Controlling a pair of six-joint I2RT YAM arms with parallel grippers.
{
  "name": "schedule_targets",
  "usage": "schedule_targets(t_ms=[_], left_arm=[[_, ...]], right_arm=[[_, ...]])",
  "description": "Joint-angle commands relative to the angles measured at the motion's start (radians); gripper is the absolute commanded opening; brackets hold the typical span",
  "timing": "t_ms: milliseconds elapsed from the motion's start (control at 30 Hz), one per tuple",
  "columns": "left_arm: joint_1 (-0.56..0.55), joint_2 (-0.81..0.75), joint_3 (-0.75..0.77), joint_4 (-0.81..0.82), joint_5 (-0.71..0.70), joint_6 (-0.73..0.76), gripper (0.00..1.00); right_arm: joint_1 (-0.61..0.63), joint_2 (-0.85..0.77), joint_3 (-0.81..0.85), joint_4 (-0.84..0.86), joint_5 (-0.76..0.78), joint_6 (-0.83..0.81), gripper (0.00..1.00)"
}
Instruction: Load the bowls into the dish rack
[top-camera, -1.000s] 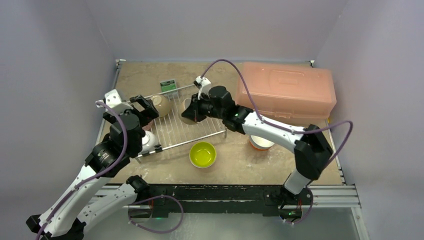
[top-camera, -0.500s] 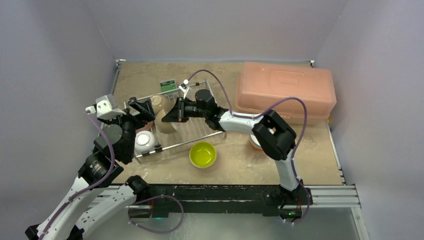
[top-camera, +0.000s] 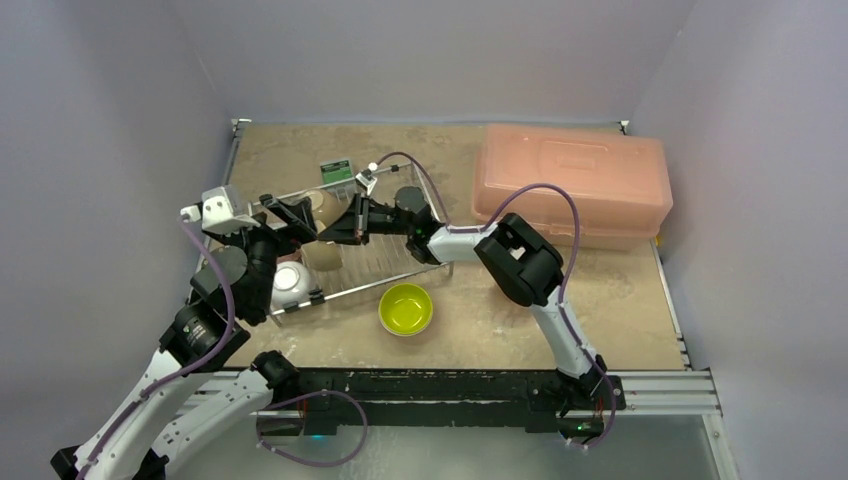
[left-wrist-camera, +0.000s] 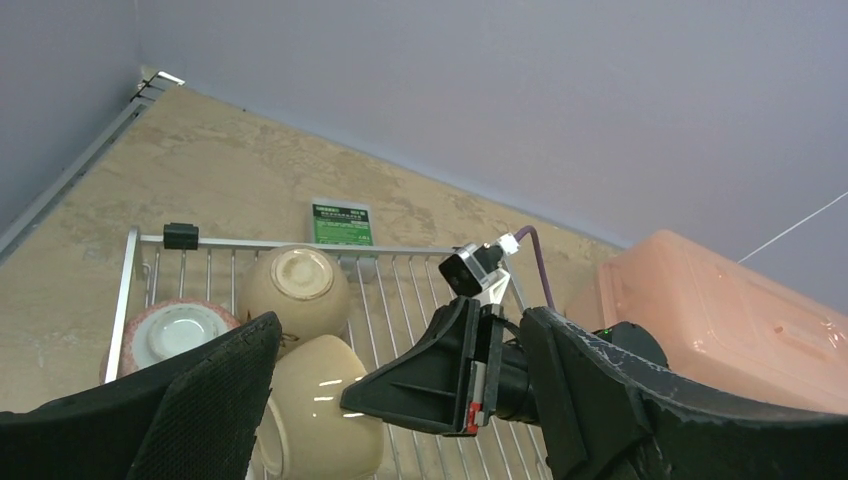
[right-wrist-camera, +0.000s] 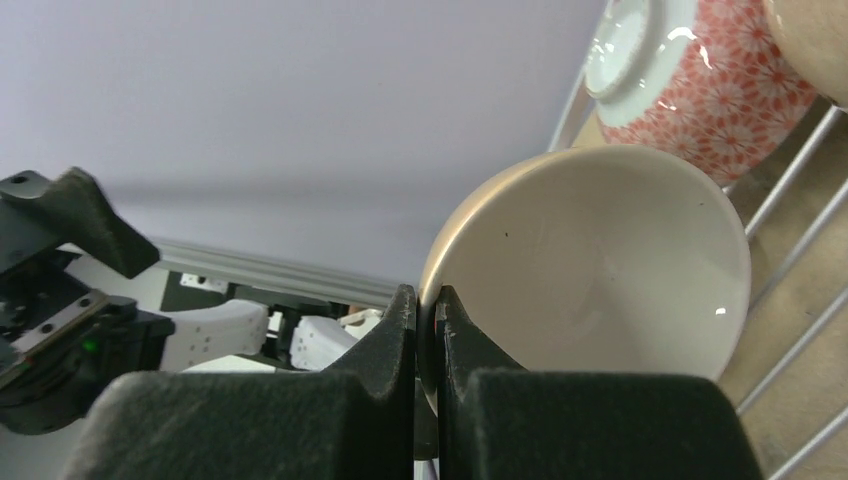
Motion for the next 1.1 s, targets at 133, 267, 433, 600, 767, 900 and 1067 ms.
schedule_targets(t_ms=[133, 267, 433, 600, 767, 900, 1067], left_arm=[[0.001, 0.023, 0.002, 0.027, 0.006, -0.003, 0.89], [0.002, 0.028, 0.002, 0.008, -0.001, -0.019, 0.89], [0.002, 0.031, 0.003, 0.011, -0.011, -0.023, 0.89], [0.002, 0.041, 0.003, 0.005, -0.010, -0.027, 0.89], [0.002, 0.042, 0.002, -0.003, -0.019, -0.030, 0.89], [0.003, 0.046, 0.000, 0.000, -0.023, -0.030, 0.89], [0.002, 0.053, 0.000, -0.001, -0.023, -0.030, 0.89]], right_arm=[[-0.039, 0.000, -0.047, 0.309, -0.009, 0.187, 0.00], [-0.050, 0.031, -0.089, 0.425, -0.005, 0.264, 0.00], [-0.052, 0.036, -0.107, 0.414, -0.002, 0.263, 0.00], [-0.060, 0.046, -0.123, 0.377, 0.010, 0.246, 0.03], [-0.067, 0.043, -0.140, 0.325, 0.023, 0.228, 0.13], [-0.069, 0.024, -0.145, 0.233, 0.032, 0.178, 0.20], [-0.072, -0.024, -0.143, -0.002, 0.071, 0.060, 0.26]])
